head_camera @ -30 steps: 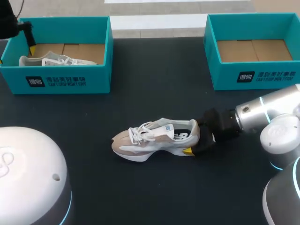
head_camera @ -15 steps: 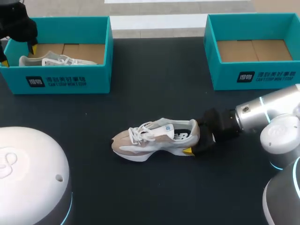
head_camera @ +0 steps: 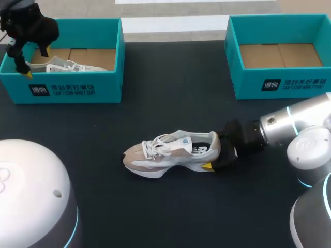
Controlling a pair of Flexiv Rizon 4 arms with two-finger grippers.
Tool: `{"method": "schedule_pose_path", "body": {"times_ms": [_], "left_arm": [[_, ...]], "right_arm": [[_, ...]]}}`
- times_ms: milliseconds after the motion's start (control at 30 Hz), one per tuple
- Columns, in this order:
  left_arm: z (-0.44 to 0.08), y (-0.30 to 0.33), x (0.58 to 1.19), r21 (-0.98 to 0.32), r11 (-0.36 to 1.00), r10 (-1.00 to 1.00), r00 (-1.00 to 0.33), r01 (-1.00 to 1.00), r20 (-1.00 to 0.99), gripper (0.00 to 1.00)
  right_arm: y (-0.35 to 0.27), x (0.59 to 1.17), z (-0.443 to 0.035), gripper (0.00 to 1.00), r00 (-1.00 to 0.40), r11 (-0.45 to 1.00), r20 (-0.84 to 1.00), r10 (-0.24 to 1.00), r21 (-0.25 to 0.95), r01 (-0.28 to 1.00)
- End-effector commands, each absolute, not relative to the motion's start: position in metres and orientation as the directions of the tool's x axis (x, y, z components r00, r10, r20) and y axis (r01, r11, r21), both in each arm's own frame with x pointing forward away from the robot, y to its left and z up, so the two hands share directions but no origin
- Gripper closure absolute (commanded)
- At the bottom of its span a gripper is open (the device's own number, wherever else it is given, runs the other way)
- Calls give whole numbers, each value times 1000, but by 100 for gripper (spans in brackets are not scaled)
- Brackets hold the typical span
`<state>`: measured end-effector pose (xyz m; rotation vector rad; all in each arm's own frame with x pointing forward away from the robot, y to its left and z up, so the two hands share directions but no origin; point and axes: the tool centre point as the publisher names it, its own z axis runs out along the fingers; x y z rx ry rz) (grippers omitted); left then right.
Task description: Take the shoe out of the shoebox, open the shoe tongue, remove and reinsert the insole, then place the shoe into the shoebox
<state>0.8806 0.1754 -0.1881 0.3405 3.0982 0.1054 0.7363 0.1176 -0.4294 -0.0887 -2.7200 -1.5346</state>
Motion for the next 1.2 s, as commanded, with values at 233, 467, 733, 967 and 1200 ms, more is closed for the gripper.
{"method": "schedule_pose_path", "body": {"times_ms": [233, 467, 733, 967, 1200], "left_arm": [[-192, 138, 865, -8, 758, -646, -750, -652, -138, 0], [-195, 109, 854, -25, 679, -731, -674, -733, -105, 0], [-195, 109, 854, -25, 679, -731, -674, -733, -105, 0], [-195, 109, 854, -25, 679, -731, -674, -733, -105, 0], [-193, 99, 833, -144, 544, -839, -539, -826, -76, 0]], "right_arm": [[125, 738, -437, 100, -998, 519, 43, 43, 853, 59], [125, 738, -437, 100, -998, 519, 43, 43, 853, 59], [125, 738, -437, 100, -998, 519, 43, 43, 853, 59], [125, 738, -437, 100, -998, 519, 43, 43, 853, 59], [125, 738, -437, 100, -998, 519, 43, 43, 853, 59]]}}
